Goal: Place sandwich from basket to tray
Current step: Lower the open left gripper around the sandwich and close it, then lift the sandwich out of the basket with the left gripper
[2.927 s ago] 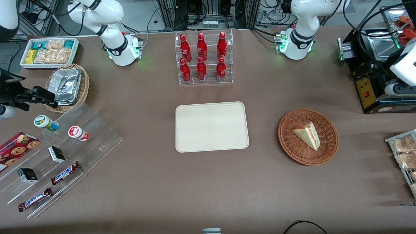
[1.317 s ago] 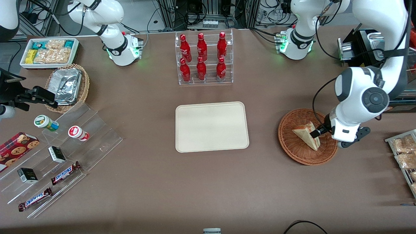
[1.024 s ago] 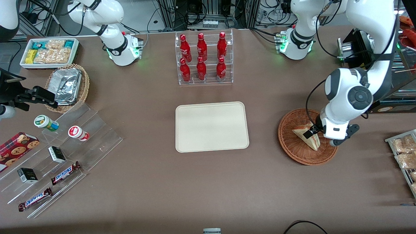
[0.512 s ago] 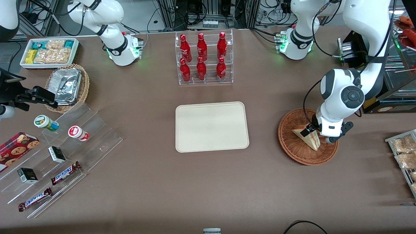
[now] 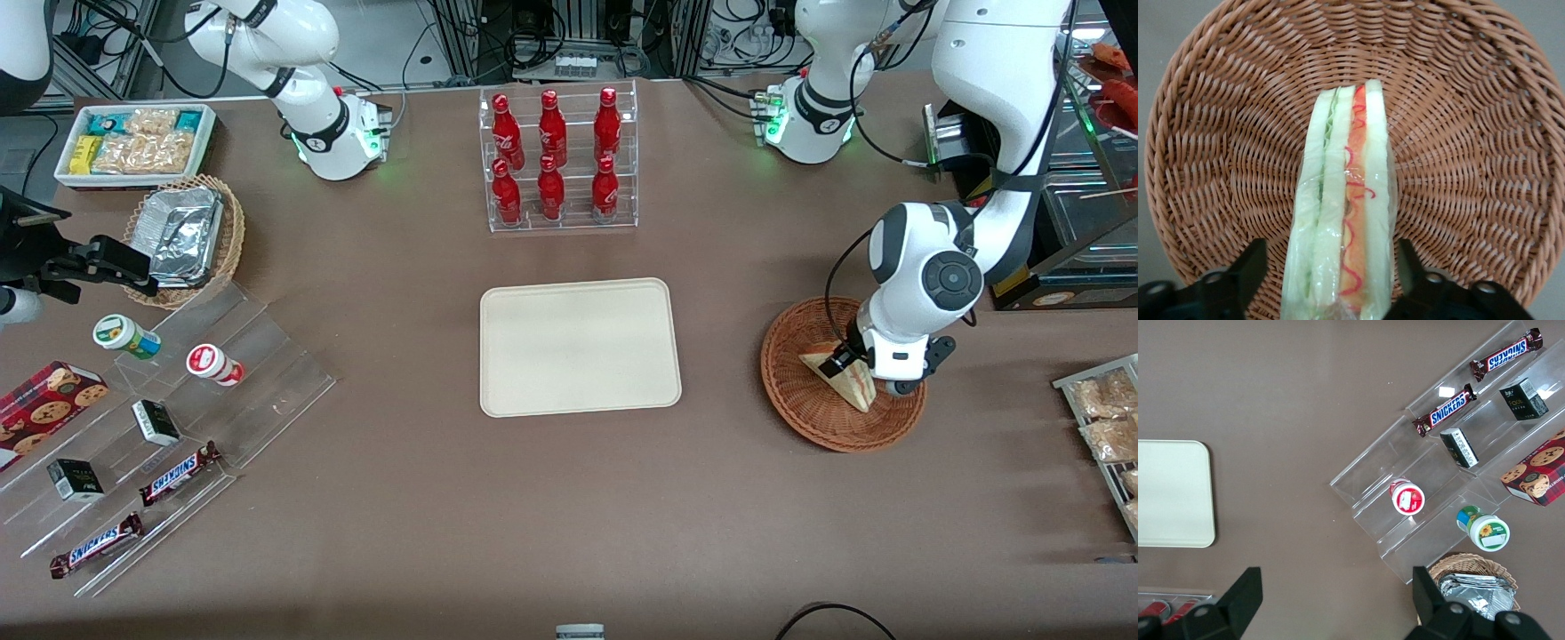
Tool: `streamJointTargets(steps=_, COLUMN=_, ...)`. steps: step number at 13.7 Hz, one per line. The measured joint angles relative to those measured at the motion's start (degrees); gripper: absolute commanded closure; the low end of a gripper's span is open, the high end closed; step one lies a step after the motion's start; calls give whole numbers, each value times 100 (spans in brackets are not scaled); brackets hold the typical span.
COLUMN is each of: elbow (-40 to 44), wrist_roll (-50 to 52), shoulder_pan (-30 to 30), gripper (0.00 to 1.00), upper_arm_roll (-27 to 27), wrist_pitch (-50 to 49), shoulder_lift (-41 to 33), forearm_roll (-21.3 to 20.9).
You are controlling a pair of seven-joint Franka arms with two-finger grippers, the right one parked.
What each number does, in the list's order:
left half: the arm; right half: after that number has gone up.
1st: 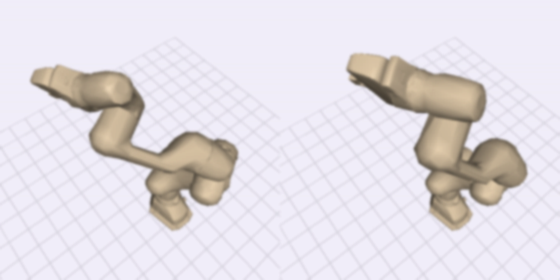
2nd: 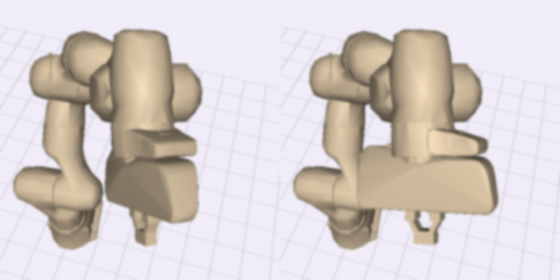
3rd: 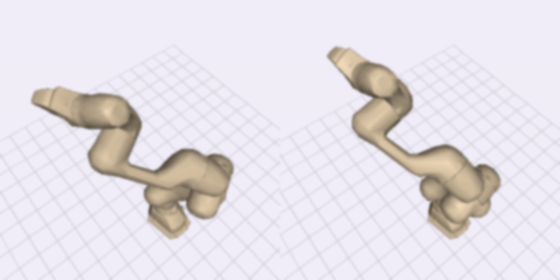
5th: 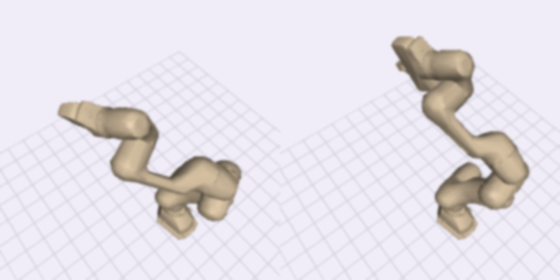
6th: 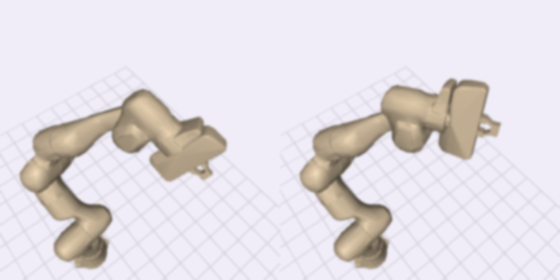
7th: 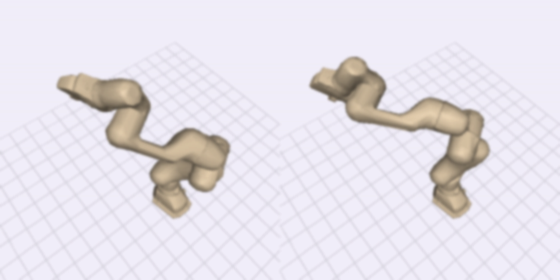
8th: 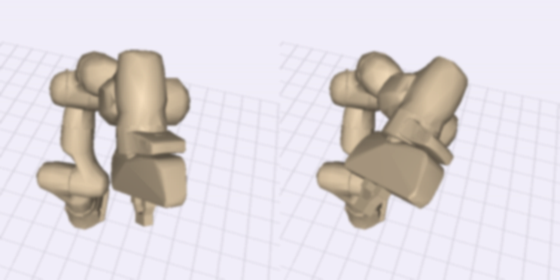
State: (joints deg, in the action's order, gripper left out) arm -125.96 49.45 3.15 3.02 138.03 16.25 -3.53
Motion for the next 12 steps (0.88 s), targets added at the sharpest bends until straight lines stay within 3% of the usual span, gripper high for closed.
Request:
streamJointTargets(steps=5, elbow=111, wrist_roll=53, shoulder_pan=0, gripper=100, upper_arm_roll=-1, wrist_pitch=-58, shoulder_lift=-12, forearm_roll=-1)
streamJointTargets(steps=12, elbow=1903, wrist_roll=-202, shoulder_pan=110, gripper=100, upper_arm_roll=180, wrist_pitch=-2970, shoulder_lift=-487, forearm_roll=-7)
